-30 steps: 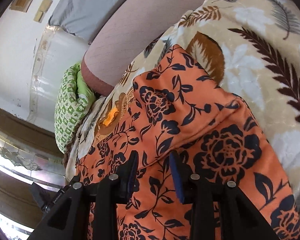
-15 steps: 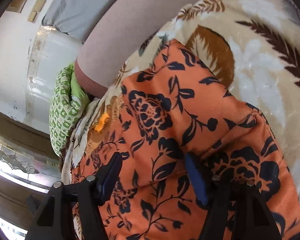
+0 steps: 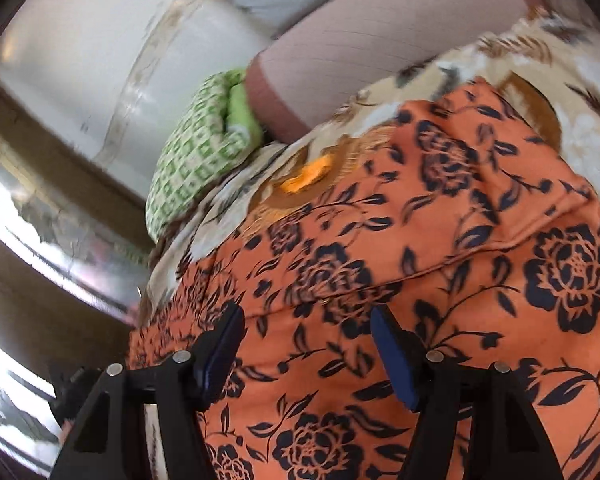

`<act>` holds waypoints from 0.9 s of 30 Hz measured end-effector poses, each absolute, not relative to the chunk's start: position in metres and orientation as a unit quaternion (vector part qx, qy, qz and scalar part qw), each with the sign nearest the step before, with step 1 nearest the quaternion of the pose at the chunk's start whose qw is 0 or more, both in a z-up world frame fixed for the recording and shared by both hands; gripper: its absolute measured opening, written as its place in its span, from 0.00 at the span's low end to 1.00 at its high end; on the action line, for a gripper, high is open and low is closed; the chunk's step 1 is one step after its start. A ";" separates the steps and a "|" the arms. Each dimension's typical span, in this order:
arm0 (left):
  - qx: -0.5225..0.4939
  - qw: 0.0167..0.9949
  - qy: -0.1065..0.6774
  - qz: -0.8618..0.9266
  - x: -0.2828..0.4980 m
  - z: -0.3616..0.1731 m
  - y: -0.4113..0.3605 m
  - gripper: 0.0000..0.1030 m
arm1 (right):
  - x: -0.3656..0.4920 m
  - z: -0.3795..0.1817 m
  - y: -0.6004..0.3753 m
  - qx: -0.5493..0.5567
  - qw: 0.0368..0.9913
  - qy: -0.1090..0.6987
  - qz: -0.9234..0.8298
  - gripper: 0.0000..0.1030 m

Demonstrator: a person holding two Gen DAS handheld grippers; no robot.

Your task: Fold small clothes

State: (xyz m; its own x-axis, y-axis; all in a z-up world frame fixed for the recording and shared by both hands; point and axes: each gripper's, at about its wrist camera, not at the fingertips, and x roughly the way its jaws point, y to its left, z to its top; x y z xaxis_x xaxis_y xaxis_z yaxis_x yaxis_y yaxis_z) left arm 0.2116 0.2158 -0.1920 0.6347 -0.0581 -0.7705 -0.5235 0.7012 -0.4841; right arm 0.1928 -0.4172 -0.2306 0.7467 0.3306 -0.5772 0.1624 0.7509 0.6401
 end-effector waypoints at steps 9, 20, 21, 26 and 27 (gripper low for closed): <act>-0.506 0.779 0.367 0.043 0.230 -0.225 0.264 0.49 | 0.206 -0.238 -0.418 0.356 0.861 0.360 0.050 0.67; -0.535 0.752 0.377 0.082 0.253 -0.248 0.256 0.48 | 0.211 -0.233 -0.427 0.355 0.865 0.352 0.047 0.67; -0.535 0.753 0.372 0.086 0.253 -0.249 0.257 0.48 | 0.212 -0.233 -0.429 0.354 0.866 0.351 0.044 0.67; -0.563 0.743 0.348 0.104 0.267 -0.253 0.271 0.48 | 0.213 -0.235 -0.433 0.364 0.862 0.351 0.044 0.67; -0.562 0.744 0.344 0.105 0.272 -0.254 0.273 0.48 | 0.213 -0.235 -0.434 0.363 0.863 0.350 0.042 0.67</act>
State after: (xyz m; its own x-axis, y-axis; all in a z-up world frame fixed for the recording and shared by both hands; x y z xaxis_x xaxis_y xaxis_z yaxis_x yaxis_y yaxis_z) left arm 0.2717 0.2727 -0.2538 0.7406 -0.2308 -0.6311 -0.5442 0.3451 -0.7647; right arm 0.2125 -0.4340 -0.2345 0.7518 0.3254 -0.5735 0.1820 0.7335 0.6548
